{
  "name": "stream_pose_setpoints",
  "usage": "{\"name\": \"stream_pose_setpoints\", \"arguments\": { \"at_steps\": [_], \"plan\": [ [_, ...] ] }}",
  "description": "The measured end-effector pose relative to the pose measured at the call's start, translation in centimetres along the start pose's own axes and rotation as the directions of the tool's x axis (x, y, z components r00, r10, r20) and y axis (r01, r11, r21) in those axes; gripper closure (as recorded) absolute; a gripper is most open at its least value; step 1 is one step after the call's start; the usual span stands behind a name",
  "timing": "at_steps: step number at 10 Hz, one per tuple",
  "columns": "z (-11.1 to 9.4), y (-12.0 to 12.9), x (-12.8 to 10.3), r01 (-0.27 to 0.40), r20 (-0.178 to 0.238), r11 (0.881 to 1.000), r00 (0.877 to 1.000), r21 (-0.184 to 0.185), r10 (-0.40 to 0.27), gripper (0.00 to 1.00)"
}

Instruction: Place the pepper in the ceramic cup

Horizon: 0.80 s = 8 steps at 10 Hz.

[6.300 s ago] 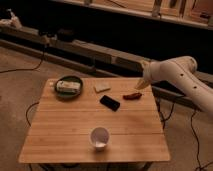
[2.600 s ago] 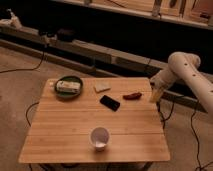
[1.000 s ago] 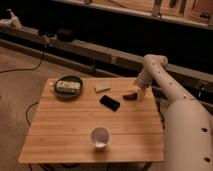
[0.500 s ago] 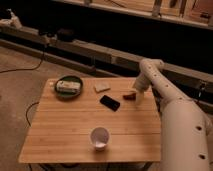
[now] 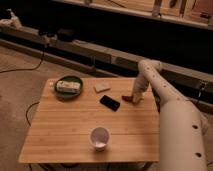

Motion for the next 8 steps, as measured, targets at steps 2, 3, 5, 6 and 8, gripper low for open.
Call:
{"name": "stream_pose_setpoints", "arguments": {
  "at_steps": [2, 3, 5, 6, 8],
  "plan": [
    [-2.2, -0.6, -1.4, 0.043, 0.006, 0.998, 0.999, 0.055, -0.044, 0.96],
    [-4.6, -0.9, -2.6, 0.082, 0.006, 0.991, 0.996, 0.107, -0.084, 0.97],
    [-10.9, 0.7, -6.9, 0.217, -0.007, 0.948, 0.975, 0.233, -0.221, 0.97],
    [-13.0, 2.4, -8.7, 0.276, -0.014, 0.923, 0.959, 0.267, -0.283, 0.97],
    [-16.2, 7.4, -12.8, 0.417, -0.034, 0.856, 0.903, 0.305, -0.427, 0.97]
  ]
}}
